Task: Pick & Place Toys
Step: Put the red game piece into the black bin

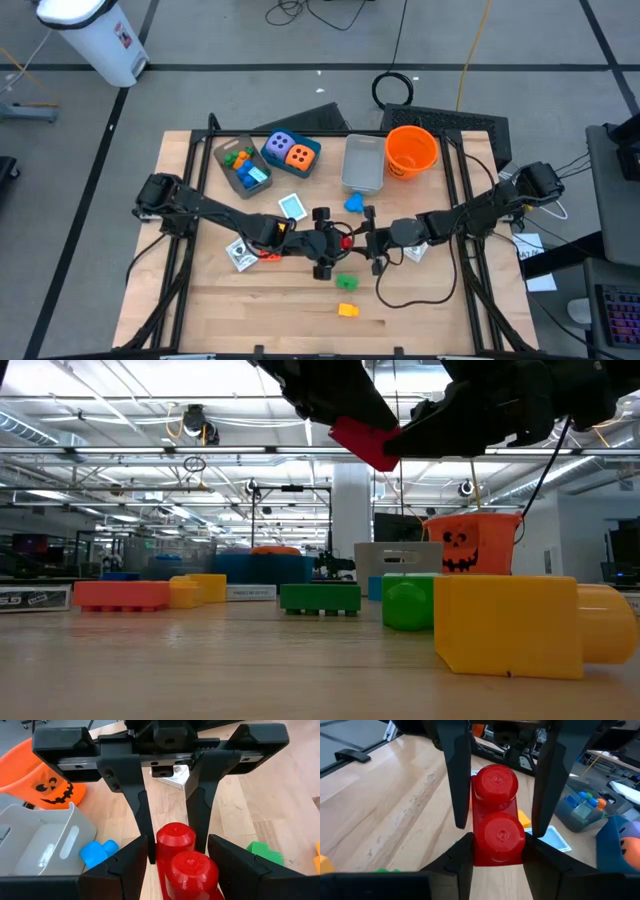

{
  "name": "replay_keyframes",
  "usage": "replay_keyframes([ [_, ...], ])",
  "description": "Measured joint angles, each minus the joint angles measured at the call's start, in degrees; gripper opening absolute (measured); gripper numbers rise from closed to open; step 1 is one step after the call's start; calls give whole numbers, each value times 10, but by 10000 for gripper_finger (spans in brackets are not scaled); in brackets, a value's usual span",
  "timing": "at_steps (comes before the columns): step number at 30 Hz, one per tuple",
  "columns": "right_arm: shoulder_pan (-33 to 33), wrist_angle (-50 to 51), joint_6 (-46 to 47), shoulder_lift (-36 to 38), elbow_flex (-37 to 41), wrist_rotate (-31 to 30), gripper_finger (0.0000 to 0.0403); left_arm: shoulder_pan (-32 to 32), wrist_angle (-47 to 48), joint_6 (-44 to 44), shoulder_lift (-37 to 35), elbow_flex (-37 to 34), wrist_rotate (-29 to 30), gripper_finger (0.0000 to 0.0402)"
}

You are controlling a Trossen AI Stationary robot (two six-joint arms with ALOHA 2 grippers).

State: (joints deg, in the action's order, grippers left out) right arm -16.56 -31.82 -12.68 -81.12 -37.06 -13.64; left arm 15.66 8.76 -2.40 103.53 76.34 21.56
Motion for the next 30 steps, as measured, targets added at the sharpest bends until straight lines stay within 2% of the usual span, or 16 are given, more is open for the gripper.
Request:
replay_keyframes([
  [14,0,0,0,0,0,-9,133,0,10,4,0,0,25,213],
  [17,0,11,0,0,0,-30,133,0,11,1,0,0,27,192],
  [24,0,12,2,0,0,-34,133,-1,18,4,0,0,30,122],
  [30,0,10,2,0,0,-32,133,0,20,3,0,0,30,125],
])
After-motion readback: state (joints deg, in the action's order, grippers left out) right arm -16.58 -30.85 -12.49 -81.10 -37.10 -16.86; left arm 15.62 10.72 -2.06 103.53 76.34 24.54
